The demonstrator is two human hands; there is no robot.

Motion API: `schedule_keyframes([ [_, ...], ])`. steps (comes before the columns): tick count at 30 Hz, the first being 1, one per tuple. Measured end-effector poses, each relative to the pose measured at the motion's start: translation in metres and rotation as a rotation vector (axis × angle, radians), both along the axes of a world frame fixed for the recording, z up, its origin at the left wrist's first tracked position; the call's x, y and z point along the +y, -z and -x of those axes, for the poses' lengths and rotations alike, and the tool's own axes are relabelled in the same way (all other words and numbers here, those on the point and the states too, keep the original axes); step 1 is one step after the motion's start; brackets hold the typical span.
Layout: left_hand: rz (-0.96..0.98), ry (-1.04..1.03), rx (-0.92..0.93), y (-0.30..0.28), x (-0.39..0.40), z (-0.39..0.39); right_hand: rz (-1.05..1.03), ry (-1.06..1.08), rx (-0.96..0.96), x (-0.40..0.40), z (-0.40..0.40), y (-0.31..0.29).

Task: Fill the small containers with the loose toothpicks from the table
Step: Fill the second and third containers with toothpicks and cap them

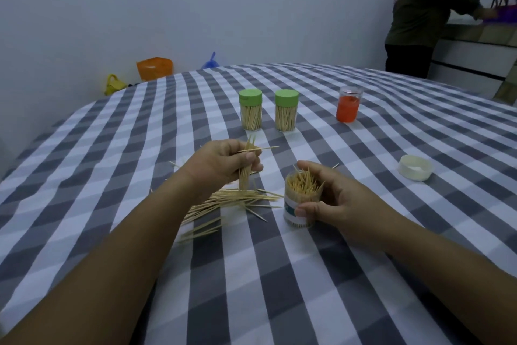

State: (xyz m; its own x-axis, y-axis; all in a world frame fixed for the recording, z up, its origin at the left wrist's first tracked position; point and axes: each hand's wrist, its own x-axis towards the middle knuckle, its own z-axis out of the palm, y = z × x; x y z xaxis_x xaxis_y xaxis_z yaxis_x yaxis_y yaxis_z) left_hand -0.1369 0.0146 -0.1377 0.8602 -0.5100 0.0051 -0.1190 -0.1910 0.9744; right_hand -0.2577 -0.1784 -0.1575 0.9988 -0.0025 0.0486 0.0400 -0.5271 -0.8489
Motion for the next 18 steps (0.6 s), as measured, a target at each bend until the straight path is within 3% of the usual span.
schedule_keyframes([
  [7,0.193,-0.025,0.055,0.002,-0.014,0.013,-0.017,-0.004,-0.006,0.000,-0.001,0.001],
  [18,0.338,-0.068,-0.179,-0.002,-0.035,0.042,-0.047,-0.018,-0.009,-0.001,-0.002,0.003],
])
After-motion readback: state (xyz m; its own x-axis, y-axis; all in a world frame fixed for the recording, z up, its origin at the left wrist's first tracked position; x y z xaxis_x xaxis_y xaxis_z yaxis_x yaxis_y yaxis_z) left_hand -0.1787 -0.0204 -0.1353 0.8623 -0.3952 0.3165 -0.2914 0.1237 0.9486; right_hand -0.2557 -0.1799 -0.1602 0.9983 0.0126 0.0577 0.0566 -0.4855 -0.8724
